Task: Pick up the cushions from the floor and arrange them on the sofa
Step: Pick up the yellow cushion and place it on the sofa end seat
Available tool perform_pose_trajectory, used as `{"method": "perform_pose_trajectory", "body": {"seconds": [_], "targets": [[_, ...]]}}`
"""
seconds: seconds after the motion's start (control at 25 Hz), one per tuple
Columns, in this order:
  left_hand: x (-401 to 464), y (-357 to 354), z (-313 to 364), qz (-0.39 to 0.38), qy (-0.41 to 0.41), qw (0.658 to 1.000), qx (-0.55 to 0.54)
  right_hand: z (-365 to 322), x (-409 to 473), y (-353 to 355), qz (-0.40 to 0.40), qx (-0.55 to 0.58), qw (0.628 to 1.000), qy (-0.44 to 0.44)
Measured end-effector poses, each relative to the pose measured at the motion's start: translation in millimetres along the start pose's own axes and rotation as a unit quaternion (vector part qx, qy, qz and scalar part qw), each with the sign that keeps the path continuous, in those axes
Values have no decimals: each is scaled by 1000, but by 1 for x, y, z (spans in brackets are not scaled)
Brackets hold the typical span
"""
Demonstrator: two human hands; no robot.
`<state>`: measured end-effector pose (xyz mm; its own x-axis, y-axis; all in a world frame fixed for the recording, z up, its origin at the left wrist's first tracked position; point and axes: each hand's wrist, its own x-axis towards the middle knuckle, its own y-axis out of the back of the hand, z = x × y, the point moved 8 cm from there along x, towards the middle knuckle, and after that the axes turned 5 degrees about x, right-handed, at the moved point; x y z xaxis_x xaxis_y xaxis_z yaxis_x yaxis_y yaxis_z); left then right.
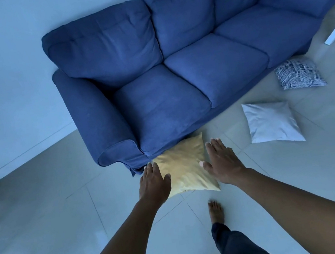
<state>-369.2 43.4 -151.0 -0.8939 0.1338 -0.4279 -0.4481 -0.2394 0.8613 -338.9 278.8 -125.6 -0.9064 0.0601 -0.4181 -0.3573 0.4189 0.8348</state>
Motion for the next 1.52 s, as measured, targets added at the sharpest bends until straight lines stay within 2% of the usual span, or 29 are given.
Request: {"method": "perform_pose_trajectory", "body": {"seconds": [0.28,0.44,0.76,1.08,1.16,1.24,1.28,1.36,1.4,1.44,1.48,1.52], "targets": [[82,-27,11,-31,75,996,-33,49,98,-8,-56,7,998,-3],[127,-69,-4,-73,128,986,-73,75,160,-41,-76,23,997,-23],[267,-199,-85,-100,229,958,-142,138,287,-199,-115,84,986,-90],[388,-350,-162,-122,251,952,-127,189,411,-347,-100,132,978,-130],[409,-372,-184,-92,271,948,-141,211,439,-373,-84,157,970,-163],[431,-382,-214,-59,318,920,-221,240,460,-402,-67,189,956,-213],[462,-405,-223,-46,358,894,-265,255,463,-417,-47,203,947,-244],[479,-481,-242,-90,379,869,-306,282,467,-439,-16,230,921,-313],[474,-537,-260,-78,423,860,-274,292,475,-444,1,255,904,-343],[452,-611,-265,-104,456,839,-278,299,478,-457,23,298,883,-362],[406,-679,-250,-185,458,819,-292,306,486,-464,15,352,859,-372],[356,-725,-236,-213,473,800,-302,310,483,-485,-2,383,823,-419]]}}
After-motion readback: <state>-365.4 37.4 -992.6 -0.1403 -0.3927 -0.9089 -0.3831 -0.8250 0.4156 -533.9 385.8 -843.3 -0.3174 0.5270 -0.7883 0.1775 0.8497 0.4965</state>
